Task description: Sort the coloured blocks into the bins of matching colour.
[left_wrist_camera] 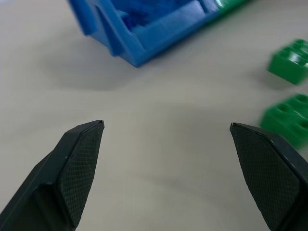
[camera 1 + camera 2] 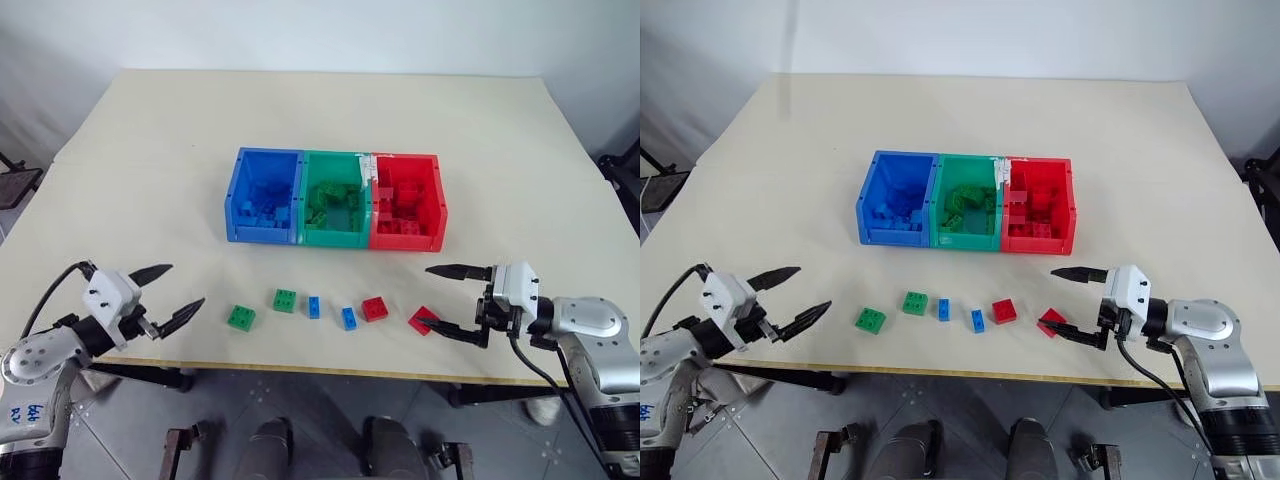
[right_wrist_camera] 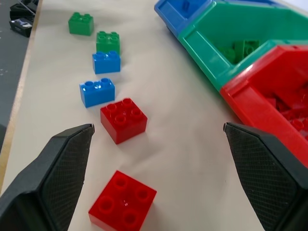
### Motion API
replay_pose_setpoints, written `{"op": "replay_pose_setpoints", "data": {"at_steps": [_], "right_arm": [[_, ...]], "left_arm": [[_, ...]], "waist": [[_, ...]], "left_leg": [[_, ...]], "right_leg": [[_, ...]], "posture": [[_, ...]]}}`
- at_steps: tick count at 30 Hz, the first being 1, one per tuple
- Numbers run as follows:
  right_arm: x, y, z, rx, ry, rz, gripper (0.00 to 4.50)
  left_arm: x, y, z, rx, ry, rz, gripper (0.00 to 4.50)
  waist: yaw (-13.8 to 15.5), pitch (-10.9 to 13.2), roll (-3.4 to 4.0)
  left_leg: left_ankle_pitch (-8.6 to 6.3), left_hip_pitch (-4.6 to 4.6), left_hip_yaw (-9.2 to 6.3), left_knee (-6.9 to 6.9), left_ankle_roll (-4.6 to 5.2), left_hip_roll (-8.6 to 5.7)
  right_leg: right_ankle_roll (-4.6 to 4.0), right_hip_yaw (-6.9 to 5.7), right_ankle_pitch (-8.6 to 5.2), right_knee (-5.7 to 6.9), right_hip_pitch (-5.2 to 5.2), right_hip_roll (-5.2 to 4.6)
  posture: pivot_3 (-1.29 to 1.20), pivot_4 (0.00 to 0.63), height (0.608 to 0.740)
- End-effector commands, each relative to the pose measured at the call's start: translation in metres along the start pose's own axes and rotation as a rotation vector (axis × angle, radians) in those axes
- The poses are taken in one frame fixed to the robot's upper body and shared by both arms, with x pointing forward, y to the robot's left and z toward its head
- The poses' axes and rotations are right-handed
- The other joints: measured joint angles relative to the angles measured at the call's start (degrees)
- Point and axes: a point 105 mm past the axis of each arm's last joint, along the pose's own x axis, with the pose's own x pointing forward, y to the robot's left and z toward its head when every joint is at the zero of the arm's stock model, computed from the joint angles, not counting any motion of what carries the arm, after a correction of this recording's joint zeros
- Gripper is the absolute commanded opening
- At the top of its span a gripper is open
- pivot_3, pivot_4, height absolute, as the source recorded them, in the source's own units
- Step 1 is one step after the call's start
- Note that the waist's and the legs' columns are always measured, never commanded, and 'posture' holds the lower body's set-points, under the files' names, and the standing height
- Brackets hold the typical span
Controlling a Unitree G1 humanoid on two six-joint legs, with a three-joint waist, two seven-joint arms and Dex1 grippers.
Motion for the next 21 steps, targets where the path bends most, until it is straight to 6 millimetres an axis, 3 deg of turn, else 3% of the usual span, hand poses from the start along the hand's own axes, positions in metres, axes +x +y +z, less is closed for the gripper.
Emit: {"op": "replay_pose_setpoints", "data": {"at_steps": [1, 4, 10, 13, 16, 21], "right_arm": [[-0.003, -0.001, 0.007, -0.017, -0.032, -0.034, 4.50], [-0.013, 0.001, 0.006, 0.003, -0.009, -0.046, 4.50], [-0.057, 0.002, 0.003, 0.039, 0.107, -0.128, 4.50], [-0.074, 0.013, 0.002, 0.066, 0.150, -0.167, 4.50], [-0.077, 0.018, -0.001, 0.121, 0.166, -0.235, 4.50], [-0.057, 0.028, -0.007, 0.182, 0.163, -0.234, 4.50]], "left_arm": [[-0.006, 0.004, 0.019, 0.056, -0.030, -0.019, 4.47], [0.003, -0.007, 0.030, 0.029, -0.064, -0.101, 4.47], [0.036, -0.060, 0.058, 0.051, -0.152, -0.398, 4.47], [0.053, -0.084, 0.070, 0.076, -0.207, -0.509, 4.47], [0.066, -0.096, 0.077, 0.096, -0.244, -0.569, 4.47], [0.071, -0.102, 0.079, 0.112, -0.252, -0.611, 4.47]], "waist": [[0.3, 0.0, 0.00], [1.0, 0.0, 0.00], [2.4, 0.0, 0.01], [2.4, 0.0, 0.01], [2.1, 0.0, 0.01], [1.3, 0.0, 0.01]], "left_leg": [[0.00, 0.00, 0.00, 0.01, -0.01, 0.01], [-0.03, 0.00, 0.01, 0.01, 0.01, 0.01], [-0.15, -0.05, 0.02, 0.26, 0.05, 0.00], [-0.18, -0.03, 0.02, 0.29, 0.02, 0.06], [-0.20, -0.01, 0.04, 0.34, 0.03, 0.06], [-0.23, 0.05, 0.14, 0.36, -0.02, 0.25]], "right_leg": [[0.00, 0.00, 0.00, 0.00, 0.00, 0.01], [0.00, 0.02, 0.00, 0.01, 0.00, 0.01], [0.01, 0.02, 0.02, -0.02, 0.08, 0.02], [0.00, 0.02, 0.01, -0.03, 0.10, 0.10], [0.00, 0.04, 0.01, -0.02, 0.14, 0.11], [-0.06, 0.14, 0.03, -0.02, 0.12, 0.29]], "posture": [[0.00, 0.150, 0.740], [0.00, 0.150, 0.740], [0.00, 0.150, 0.740], [0.00, 0.150, 0.740], [0.00, 0.150, 0.740], [0.00, 0.150, 0.740]]}}
